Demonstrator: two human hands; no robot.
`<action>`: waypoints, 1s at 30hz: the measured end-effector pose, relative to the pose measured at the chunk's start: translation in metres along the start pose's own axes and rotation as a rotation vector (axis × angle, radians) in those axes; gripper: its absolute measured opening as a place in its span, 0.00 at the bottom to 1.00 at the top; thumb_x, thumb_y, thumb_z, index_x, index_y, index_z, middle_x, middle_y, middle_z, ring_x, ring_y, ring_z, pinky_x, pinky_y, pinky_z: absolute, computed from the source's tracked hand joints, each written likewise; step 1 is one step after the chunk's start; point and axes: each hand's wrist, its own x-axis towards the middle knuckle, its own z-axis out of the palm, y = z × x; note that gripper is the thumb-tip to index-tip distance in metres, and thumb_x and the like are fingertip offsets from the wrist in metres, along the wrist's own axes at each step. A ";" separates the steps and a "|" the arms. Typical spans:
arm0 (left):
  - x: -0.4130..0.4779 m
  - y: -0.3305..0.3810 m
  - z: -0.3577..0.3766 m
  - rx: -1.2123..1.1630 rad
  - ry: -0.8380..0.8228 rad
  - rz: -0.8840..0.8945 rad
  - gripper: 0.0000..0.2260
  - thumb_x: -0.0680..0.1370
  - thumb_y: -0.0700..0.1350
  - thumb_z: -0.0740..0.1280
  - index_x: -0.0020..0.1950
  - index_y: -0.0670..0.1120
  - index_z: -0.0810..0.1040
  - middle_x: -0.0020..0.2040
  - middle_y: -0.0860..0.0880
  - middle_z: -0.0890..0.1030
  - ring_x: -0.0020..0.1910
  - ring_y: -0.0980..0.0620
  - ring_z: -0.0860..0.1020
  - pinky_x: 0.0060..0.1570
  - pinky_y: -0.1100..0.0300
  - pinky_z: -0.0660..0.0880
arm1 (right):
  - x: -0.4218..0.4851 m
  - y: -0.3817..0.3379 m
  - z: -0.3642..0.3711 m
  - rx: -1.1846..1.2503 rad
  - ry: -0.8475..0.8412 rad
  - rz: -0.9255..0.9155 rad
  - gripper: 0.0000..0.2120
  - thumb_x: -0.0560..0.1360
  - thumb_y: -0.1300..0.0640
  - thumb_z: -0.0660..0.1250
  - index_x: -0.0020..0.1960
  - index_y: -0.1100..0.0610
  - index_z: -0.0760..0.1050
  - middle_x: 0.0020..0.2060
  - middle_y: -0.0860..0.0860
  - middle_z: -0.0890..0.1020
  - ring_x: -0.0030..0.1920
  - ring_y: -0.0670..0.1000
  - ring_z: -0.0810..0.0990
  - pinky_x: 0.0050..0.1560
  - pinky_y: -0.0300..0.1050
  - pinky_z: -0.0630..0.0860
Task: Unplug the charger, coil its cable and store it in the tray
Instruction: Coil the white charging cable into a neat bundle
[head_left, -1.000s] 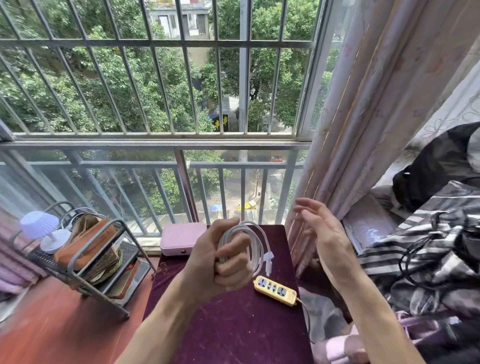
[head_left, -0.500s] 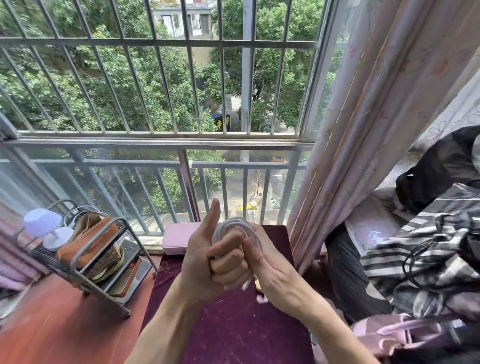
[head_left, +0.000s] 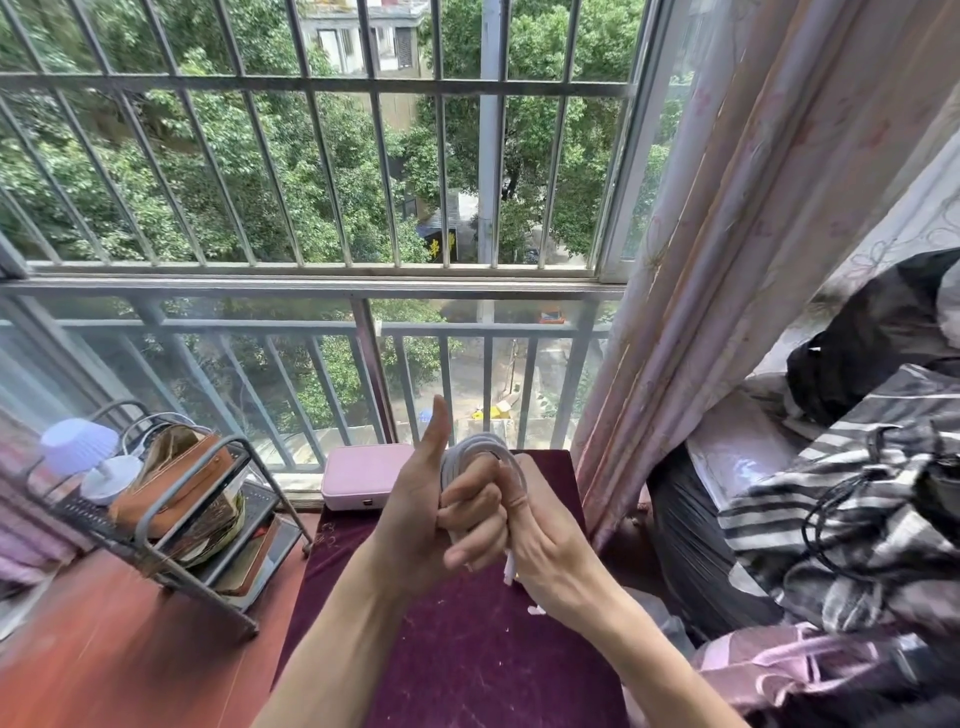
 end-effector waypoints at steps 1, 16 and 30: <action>0.000 -0.001 -0.003 -0.016 0.001 -0.005 0.32 0.82 0.67 0.50 0.27 0.46 0.61 0.18 0.50 0.59 0.19 0.49 0.78 0.25 0.62 0.73 | -0.001 0.002 0.000 -0.018 0.031 -0.029 0.30 0.80 0.27 0.57 0.57 0.54 0.75 0.44 0.70 0.80 0.39 0.61 0.83 0.44 0.69 0.81; 0.012 0.006 0.006 0.234 0.465 -0.131 0.31 0.82 0.62 0.59 0.32 0.38 0.77 0.18 0.46 0.72 0.25 0.45 0.81 0.34 0.56 0.81 | -0.015 -0.005 -0.022 -0.022 0.041 0.096 0.19 0.84 0.36 0.56 0.54 0.47 0.80 0.41 0.44 0.86 0.40 0.45 0.83 0.40 0.40 0.78; 0.015 -0.004 -0.018 1.801 0.636 -0.158 0.36 0.72 0.79 0.44 0.41 0.51 0.76 0.38 0.50 0.83 0.38 0.50 0.82 0.46 0.48 0.80 | 0.007 -0.018 -0.045 -1.235 -0.267 -0.110 0.13 0.83 0.52 0.55 0.66 0.49 0.71 0.53 0.48 0.82 0.47 0.58 0.84 0.45 0.54 0.78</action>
